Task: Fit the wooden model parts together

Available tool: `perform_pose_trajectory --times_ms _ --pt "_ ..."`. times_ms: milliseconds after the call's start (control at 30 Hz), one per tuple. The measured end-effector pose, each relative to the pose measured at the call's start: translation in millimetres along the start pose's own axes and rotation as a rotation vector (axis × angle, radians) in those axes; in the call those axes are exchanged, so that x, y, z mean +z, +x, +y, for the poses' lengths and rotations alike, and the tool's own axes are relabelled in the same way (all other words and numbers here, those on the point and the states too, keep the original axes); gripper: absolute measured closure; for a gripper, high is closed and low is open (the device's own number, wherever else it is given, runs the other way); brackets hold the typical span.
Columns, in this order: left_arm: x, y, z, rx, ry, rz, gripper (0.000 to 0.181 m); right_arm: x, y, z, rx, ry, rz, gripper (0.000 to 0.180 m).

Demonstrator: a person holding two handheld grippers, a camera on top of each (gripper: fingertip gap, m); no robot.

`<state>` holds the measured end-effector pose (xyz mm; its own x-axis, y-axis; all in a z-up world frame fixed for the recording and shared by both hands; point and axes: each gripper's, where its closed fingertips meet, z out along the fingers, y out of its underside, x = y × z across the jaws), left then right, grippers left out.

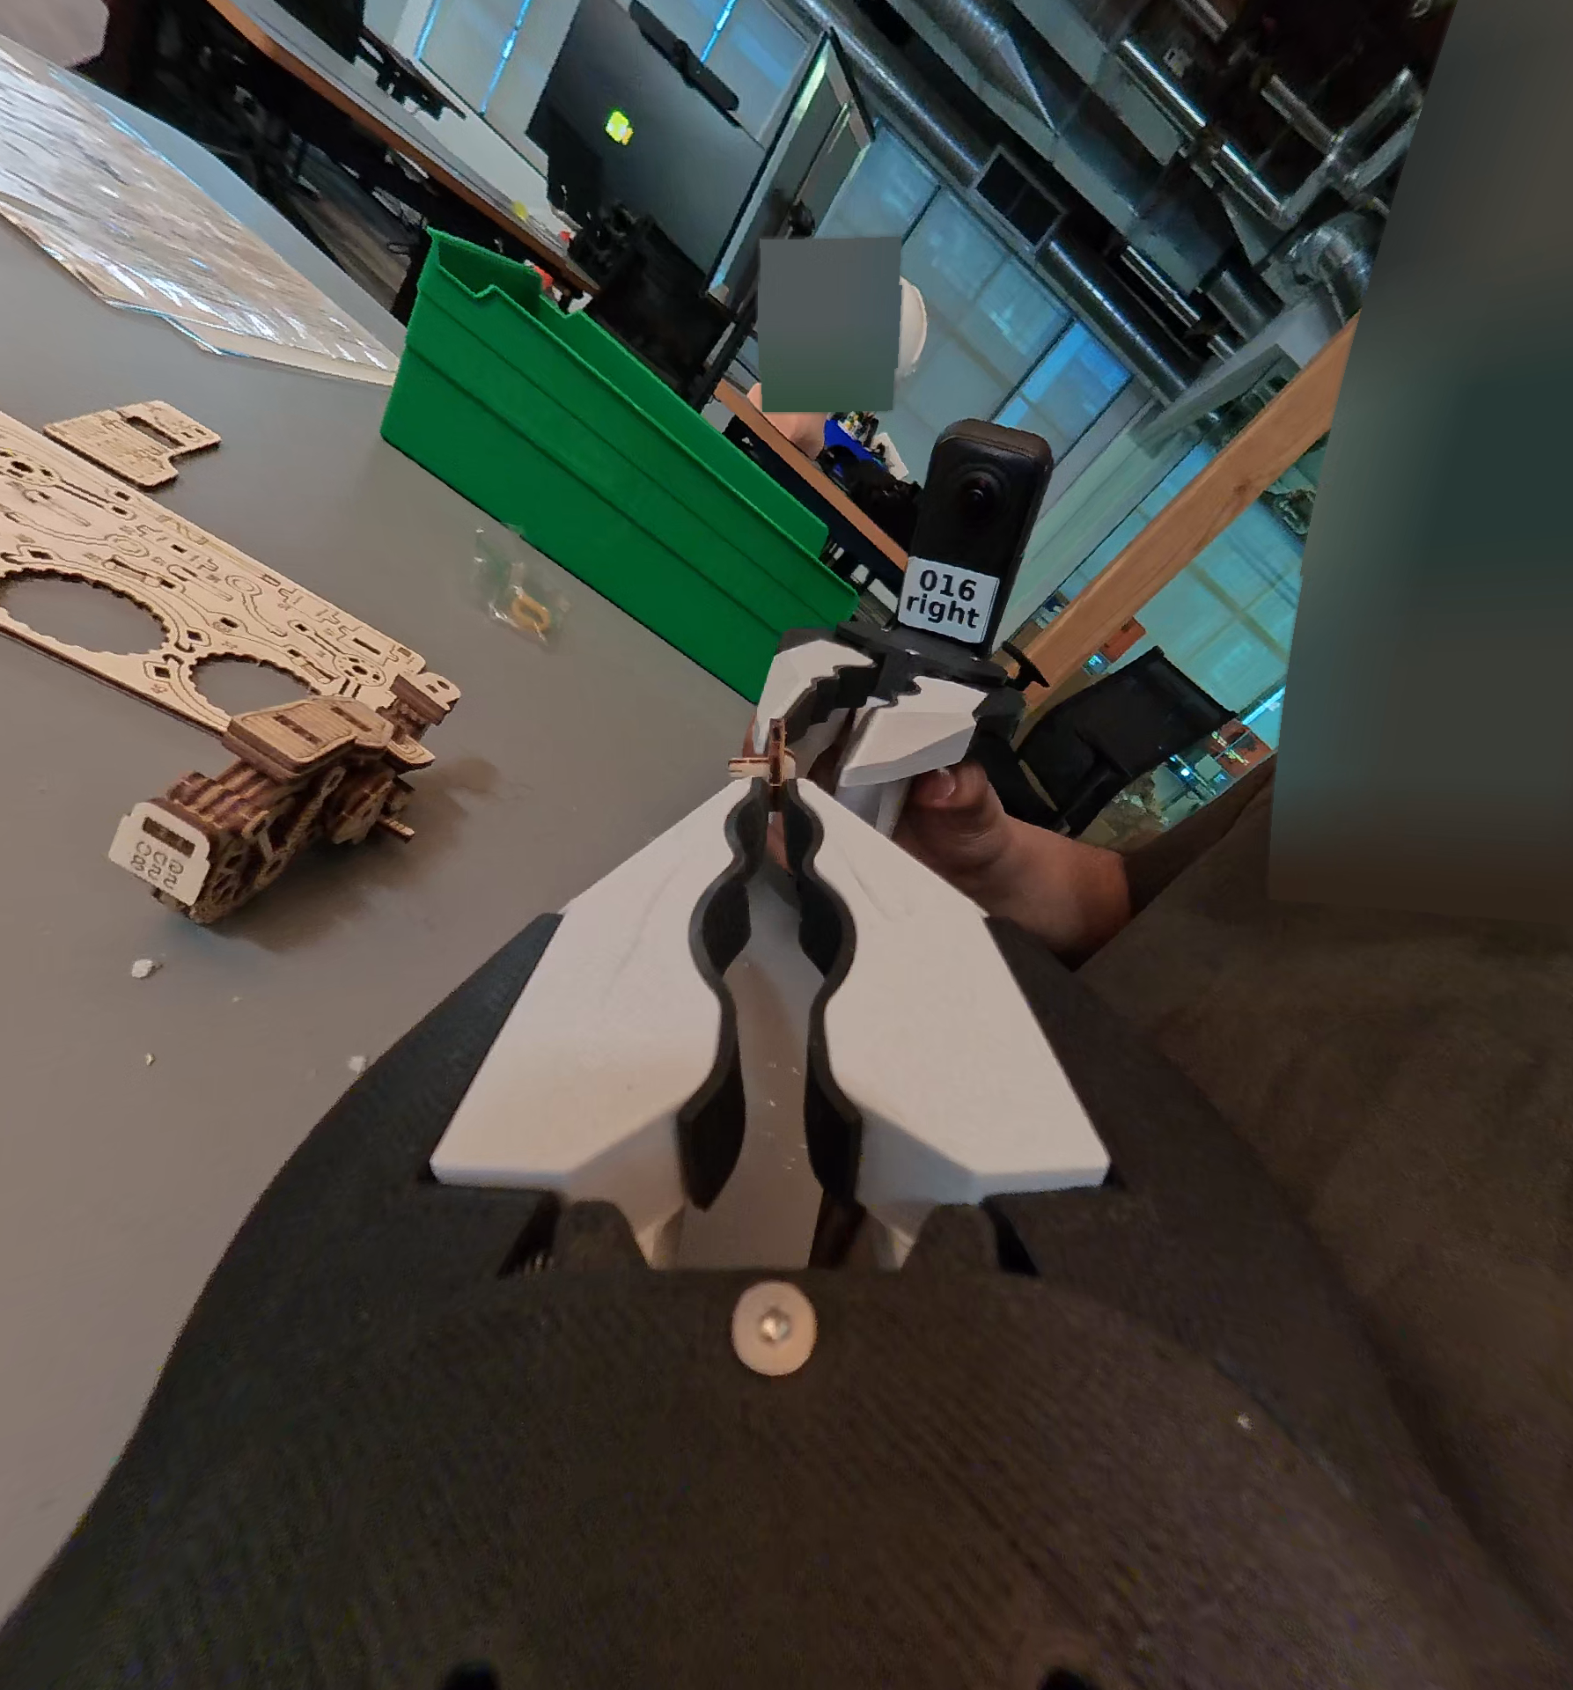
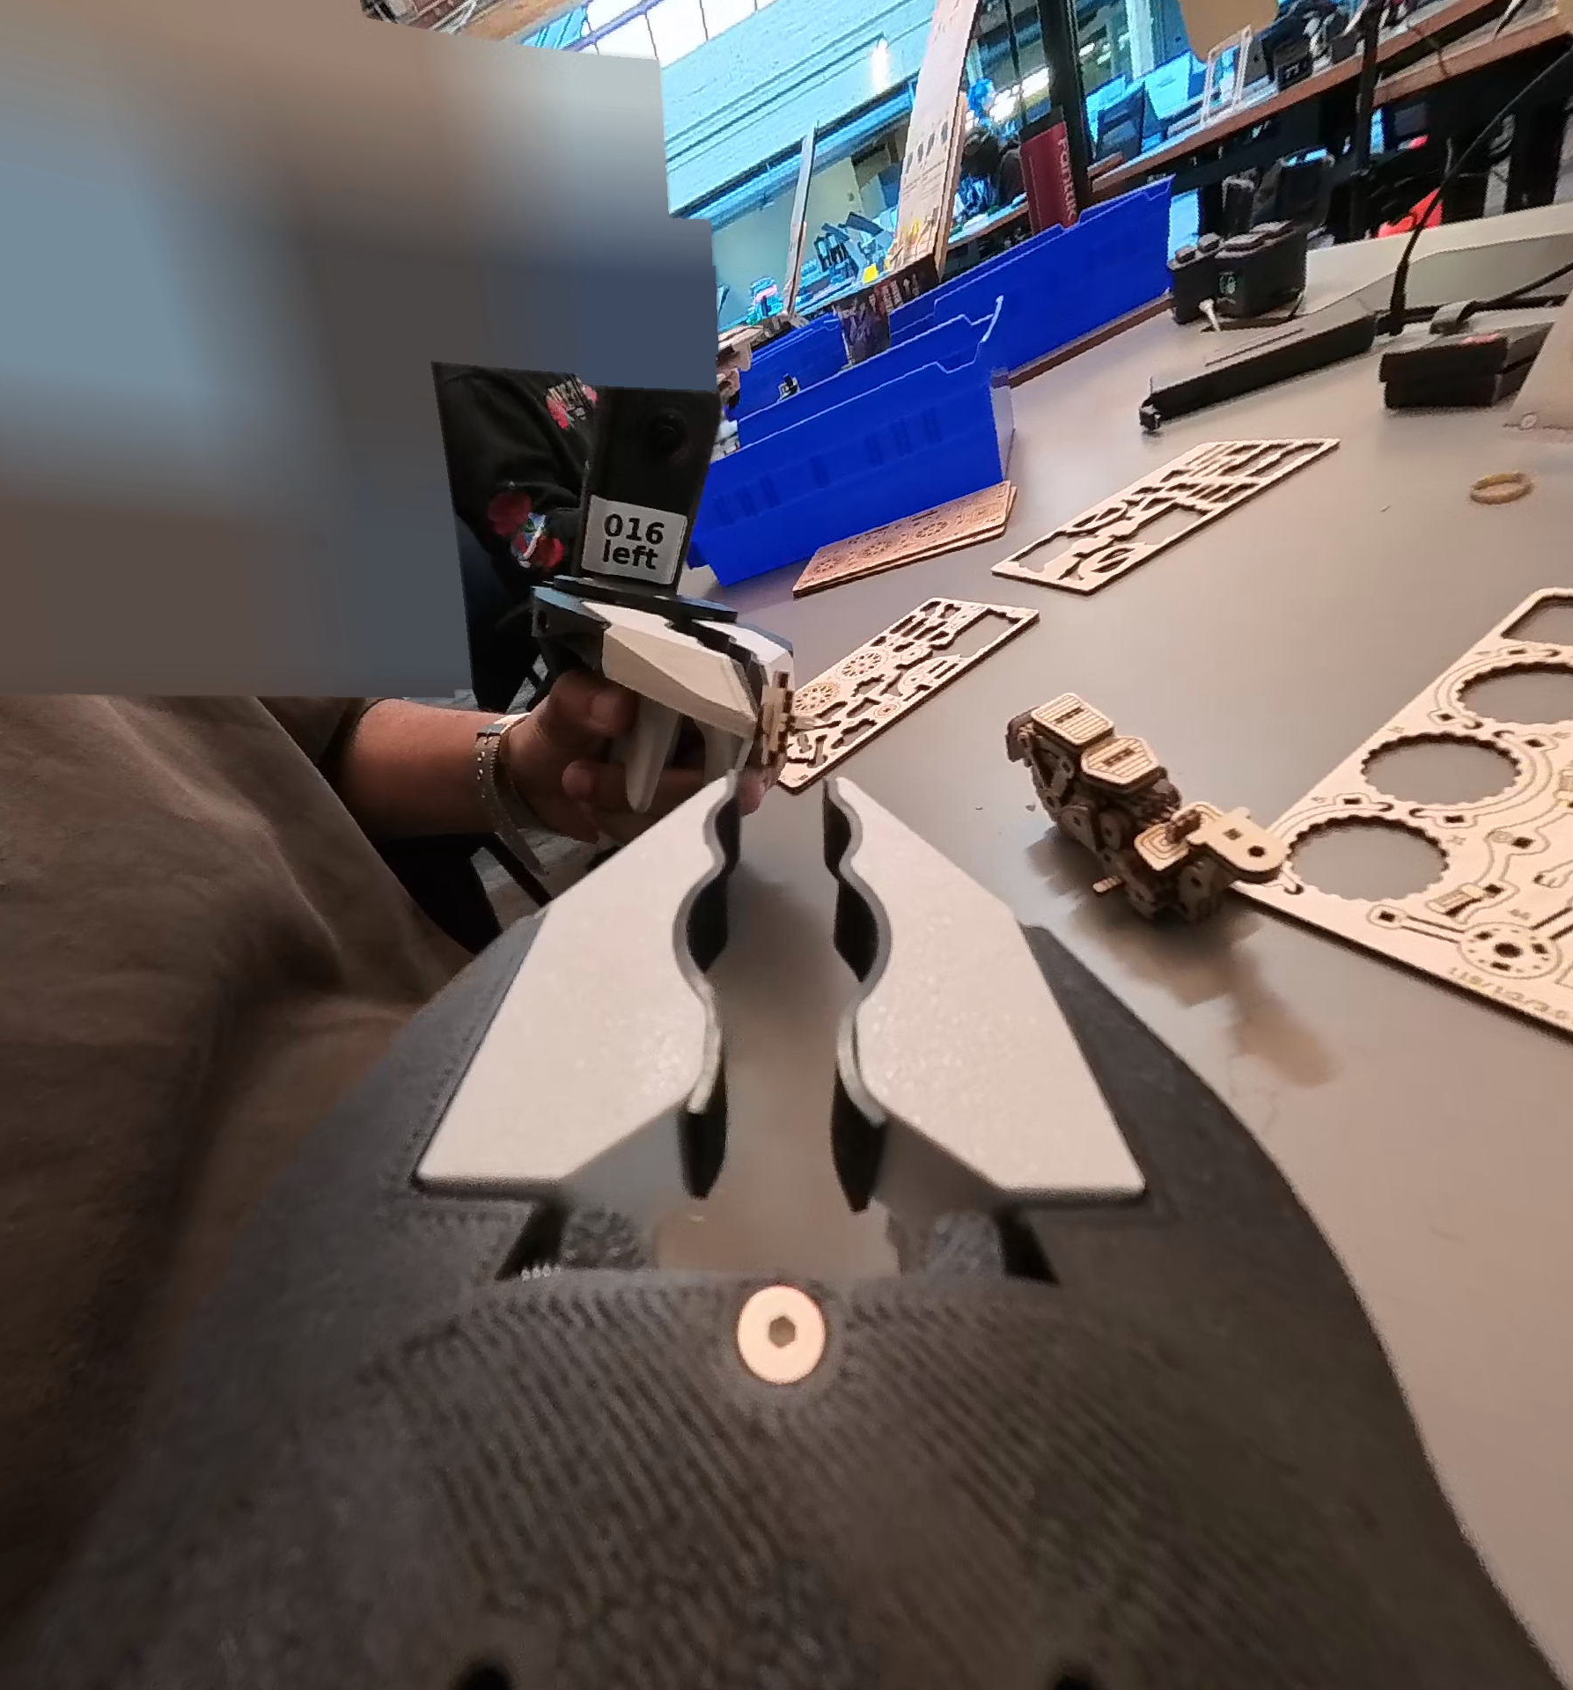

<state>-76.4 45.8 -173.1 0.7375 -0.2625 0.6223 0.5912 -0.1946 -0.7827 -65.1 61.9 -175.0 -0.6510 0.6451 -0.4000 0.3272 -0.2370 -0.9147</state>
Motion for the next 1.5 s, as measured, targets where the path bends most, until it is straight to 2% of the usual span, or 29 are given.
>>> perform_pose_trajectory --times_ms 100,267,400,800,1267,1367,1500 --pt "0.0 2.3 -1.0 0.019 0.007 0.005 0.181 0.5 -0.4 0.1 0.038 0.004 -0.014 0.163" --pt "-0.4 11.3 -3.3 0.037 0.020 0.049 0.181 -5.9 5.0 -9.4 0.231 0.090 -0.082 0.165" --pt "0.5 12.2 -1.9 0.044 0.013 0.052 0.181 -7.6 3.8 -11.5 0.250 0.100 -0.102 0.163" --pt "4.4 16.6 7.9 -0.049 -0.042 0.120 0.181 2.2 -12.2 0.8 0.147 0.007 -0.133 0.171" --pt "7.8 17.3 18.6 -0.046 -0.100 0.115 0.181 2.7 -18.6 4.6 0.126 -0.022 -0.158 0.180" --pt "7.8 12.4 21.7 -0.087 -0.121 0.101 0.174 1.0 -17.4 1.8 0.047 -0.018 -0.126 0.179" --pt "6.3 11.7 22.8 -0.182 -0.132 0.135 0.174 -1.3 -16.3 3.6 -0.143 -0.049 -0.068 0.179"
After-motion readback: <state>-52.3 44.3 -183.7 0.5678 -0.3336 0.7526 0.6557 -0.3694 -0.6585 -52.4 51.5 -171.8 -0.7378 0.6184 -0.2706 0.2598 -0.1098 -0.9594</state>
